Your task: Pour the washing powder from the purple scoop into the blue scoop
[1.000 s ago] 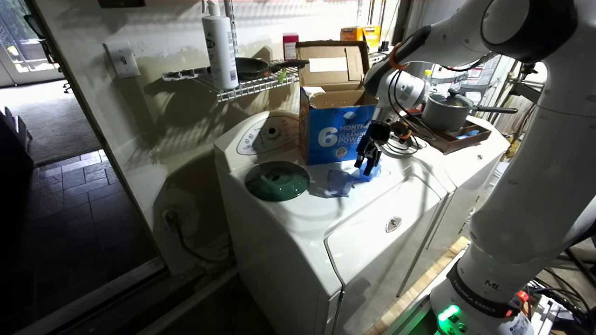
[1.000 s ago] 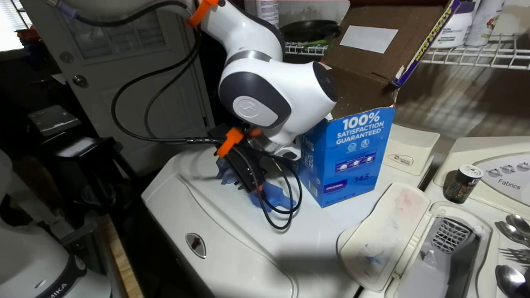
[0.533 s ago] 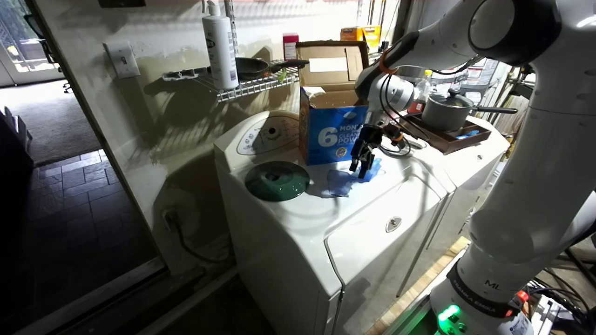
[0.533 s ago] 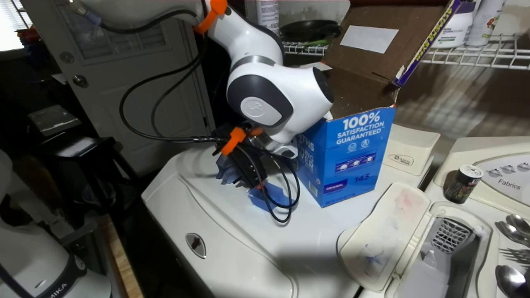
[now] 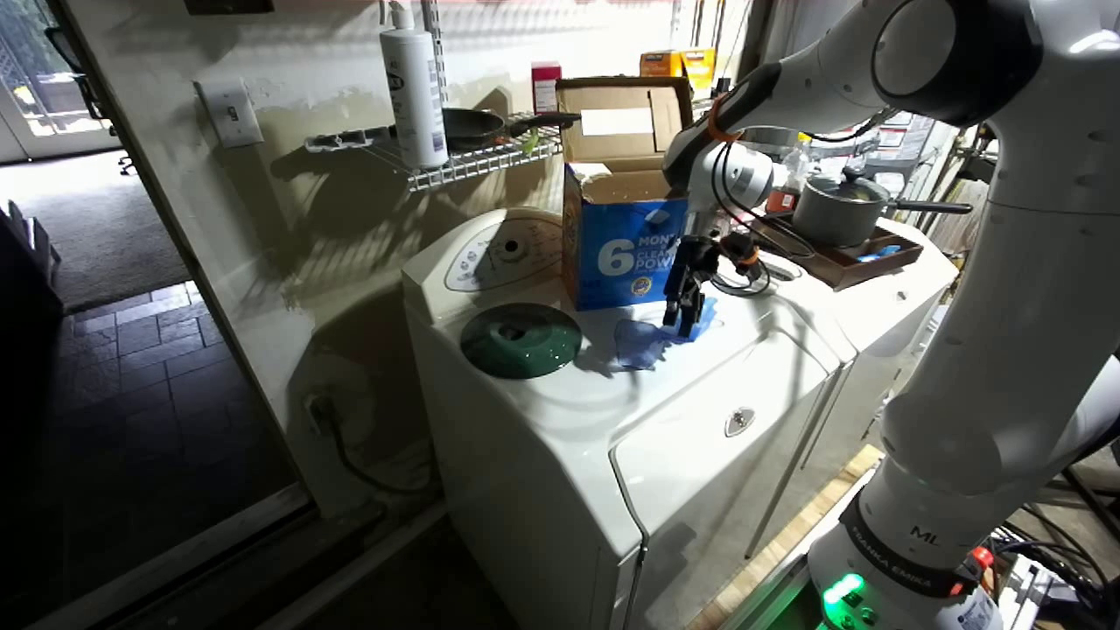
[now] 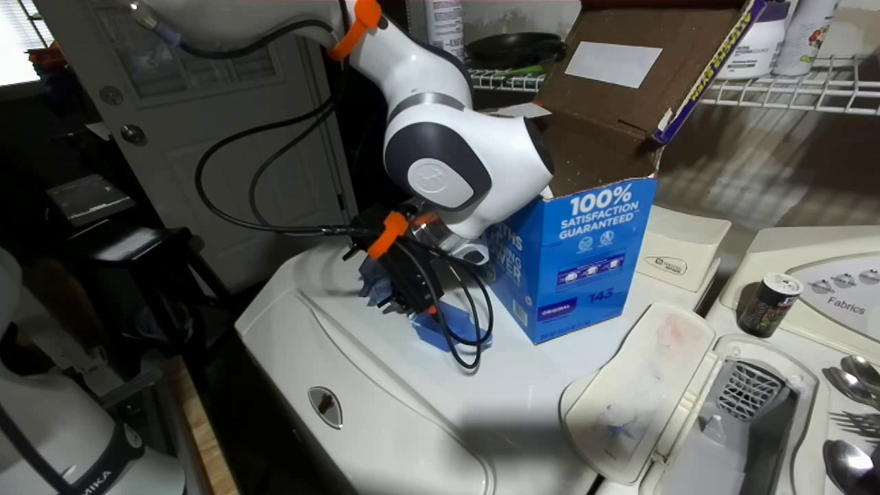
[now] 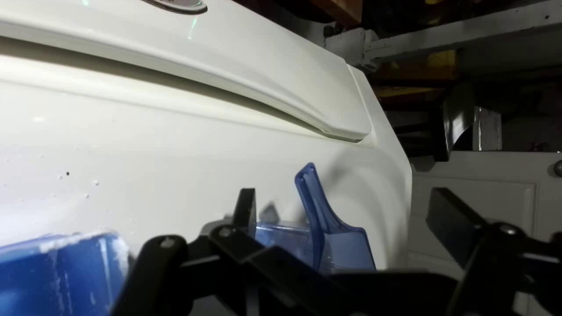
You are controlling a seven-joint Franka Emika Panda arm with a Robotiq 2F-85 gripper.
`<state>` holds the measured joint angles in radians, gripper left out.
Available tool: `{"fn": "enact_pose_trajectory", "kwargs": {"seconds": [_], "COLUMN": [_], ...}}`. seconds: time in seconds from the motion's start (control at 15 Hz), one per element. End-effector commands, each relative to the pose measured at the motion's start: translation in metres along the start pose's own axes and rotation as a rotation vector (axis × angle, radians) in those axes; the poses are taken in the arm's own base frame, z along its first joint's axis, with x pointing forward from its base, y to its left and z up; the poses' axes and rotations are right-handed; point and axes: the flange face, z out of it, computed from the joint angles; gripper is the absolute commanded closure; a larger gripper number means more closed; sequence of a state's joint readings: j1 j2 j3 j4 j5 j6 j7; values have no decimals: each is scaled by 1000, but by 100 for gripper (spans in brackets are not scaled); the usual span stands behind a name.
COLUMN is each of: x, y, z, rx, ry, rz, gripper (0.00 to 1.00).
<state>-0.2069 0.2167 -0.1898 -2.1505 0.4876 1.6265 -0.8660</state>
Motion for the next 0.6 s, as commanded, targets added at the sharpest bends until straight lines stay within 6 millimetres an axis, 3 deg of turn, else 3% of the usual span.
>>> {"fn": "enact_pose_trajectory", "kwargs": {"seconds": [0.0, 0.07, 0.33, 0.4, 0.53], "x": [5, 5, 5, 4, 4], "y": [3, 3, 5, 5, 6], "z": [0, 0, 0, 0, 0], "rx": [4, 2, 1, 2, 2], "ry": [-50, -52, -56, -57, -57], "rz": [-30, -33, -41, -44, -49], "gripper": [4, 4, 21, 20, 32]}}
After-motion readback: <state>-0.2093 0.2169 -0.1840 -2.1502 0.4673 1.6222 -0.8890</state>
